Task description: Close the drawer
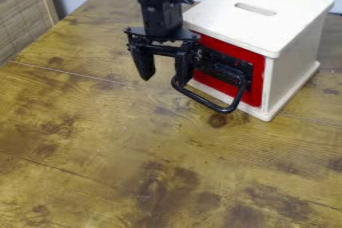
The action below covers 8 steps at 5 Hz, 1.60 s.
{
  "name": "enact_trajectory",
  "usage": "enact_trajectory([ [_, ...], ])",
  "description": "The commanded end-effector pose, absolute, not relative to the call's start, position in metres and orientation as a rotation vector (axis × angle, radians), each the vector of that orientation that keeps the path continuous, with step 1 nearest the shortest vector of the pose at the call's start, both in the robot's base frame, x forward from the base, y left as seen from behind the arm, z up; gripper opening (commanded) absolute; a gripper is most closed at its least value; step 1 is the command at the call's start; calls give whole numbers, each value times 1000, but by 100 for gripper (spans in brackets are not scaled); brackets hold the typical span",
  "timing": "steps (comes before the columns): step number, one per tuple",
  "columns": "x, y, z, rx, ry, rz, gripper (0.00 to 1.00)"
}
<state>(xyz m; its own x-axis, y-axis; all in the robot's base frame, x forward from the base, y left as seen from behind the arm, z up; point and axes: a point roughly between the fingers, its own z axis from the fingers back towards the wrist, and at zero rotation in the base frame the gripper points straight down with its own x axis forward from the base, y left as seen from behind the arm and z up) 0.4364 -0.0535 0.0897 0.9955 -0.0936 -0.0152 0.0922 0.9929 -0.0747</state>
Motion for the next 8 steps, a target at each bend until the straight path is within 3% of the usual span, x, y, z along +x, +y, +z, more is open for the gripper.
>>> enact_trajectory([
  [1, 443, -64, 126, -83, -83, -93, 100],
  [2, 448, -62, 124, -84, -94, -58, 100],
  [5, 421, -51, 178, -8, -195, -50, 100],
  [6, 404, -40, 181, 17, -212, -56, 100],
  [7, 392, -30, 174, 31, -216, -59, 100],
  [8, 394, -18, 173, 53, -229, -109, 100],
])
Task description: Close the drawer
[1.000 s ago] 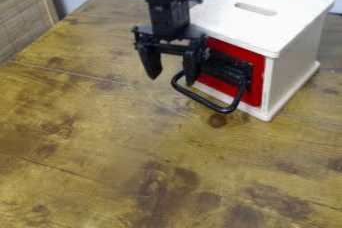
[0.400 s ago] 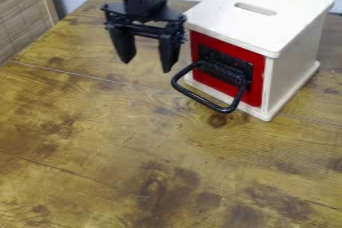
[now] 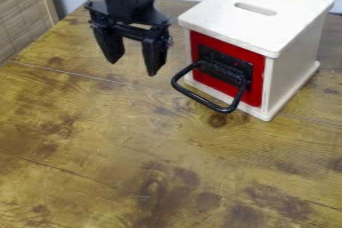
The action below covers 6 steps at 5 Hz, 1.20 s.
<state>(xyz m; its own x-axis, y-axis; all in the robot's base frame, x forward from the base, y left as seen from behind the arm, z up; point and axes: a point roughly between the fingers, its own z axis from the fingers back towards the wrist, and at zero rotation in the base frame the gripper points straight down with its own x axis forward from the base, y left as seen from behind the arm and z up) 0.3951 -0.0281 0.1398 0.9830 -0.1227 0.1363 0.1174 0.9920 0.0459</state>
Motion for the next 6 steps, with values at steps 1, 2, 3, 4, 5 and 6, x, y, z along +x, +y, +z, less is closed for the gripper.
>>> enact_trajectory([
  [1, 396, -8, 170, 63, -224, -157, 100],
  [2, 397, -2, 167, 70, -214, -176, 100],
  [3, 399, -7, 163, 71, -205, -230, 100],
  [4, 401, -13, 160, 72, -193, -278, 100],
  [5, 403, -14, 157, 80, -177, -220, 100],
  [6, 405, -16, 156, 88, -165, -171, 100],
])
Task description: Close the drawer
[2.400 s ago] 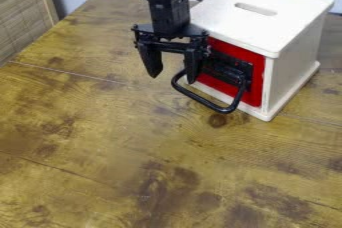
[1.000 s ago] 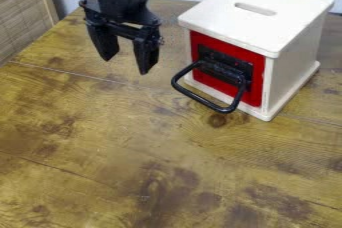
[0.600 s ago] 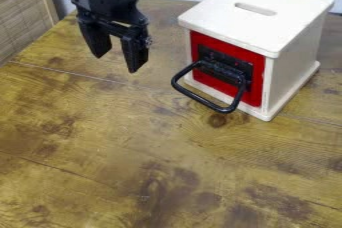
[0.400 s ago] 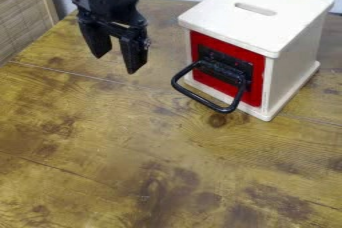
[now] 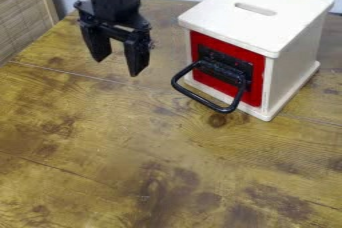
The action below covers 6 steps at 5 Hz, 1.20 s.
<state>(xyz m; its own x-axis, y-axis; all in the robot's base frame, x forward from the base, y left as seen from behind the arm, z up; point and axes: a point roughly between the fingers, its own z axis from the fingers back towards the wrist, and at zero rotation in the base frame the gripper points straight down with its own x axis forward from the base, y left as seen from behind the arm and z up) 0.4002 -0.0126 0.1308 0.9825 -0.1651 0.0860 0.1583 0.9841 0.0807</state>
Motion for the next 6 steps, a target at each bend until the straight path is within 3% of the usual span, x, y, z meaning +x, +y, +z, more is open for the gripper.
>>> enact_trajectory([
  [1, 406, -18, 156, 96, -157, -127, 100],
  [4, 392, -10, 157, 99, -176, -197, 100],
  [6, 402, 2, 159, 105, -200, -205, 100],
])
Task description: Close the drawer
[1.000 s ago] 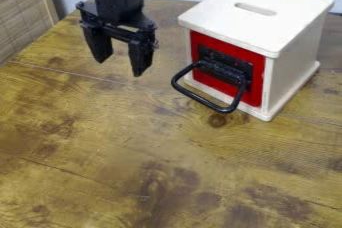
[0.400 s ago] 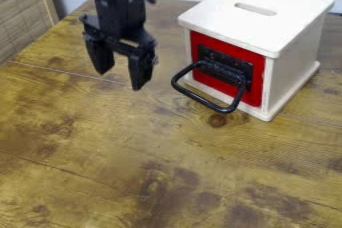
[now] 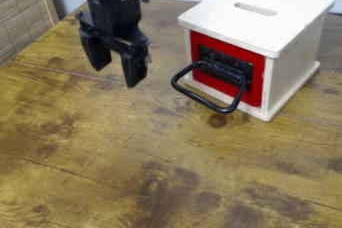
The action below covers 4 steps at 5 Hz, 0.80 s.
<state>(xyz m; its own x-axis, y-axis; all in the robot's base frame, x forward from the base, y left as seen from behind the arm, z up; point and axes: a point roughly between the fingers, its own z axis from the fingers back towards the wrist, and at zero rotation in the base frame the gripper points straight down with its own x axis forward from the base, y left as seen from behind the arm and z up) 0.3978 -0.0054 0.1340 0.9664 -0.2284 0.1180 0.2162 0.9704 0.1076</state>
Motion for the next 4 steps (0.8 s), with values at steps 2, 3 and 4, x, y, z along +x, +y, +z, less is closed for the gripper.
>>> enact_trajectory([
  [2, 428, 7, 162, 120, -191, -135, 100],
  [3, 428, 3, 160, 116, -207, -163, 100],
  [4, 434, 6, 164, 108, -216, -137, 100],
])
